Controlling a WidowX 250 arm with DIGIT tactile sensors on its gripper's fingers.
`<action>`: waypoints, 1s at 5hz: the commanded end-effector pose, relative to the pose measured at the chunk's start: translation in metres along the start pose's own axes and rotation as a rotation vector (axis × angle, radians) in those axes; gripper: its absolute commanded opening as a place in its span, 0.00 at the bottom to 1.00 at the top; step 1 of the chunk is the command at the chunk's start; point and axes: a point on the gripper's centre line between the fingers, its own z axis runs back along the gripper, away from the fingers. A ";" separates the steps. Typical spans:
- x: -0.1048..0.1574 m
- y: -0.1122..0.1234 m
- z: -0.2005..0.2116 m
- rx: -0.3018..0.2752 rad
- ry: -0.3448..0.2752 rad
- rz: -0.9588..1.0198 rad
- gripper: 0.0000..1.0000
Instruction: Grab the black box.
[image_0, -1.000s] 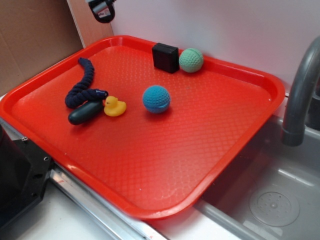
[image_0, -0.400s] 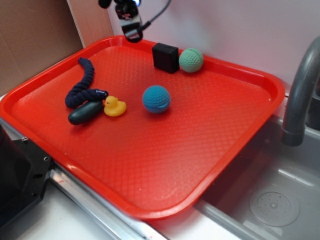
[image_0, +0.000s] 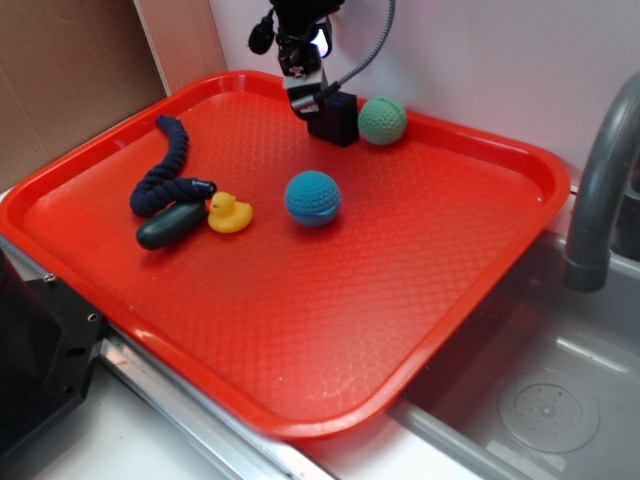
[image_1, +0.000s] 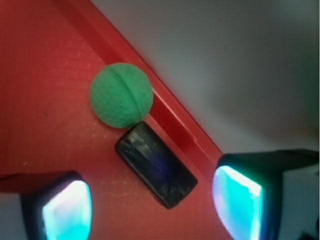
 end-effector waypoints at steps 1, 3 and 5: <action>0.014 -0.001 -0.027 -0.024 -0.024 0.008 1.00; 0.005 -0.019 -0.019 -0.110 -0.020 0.017 1.00; 0.000 -0.045 0.021 -0.121 -0.049 -0.016 1.00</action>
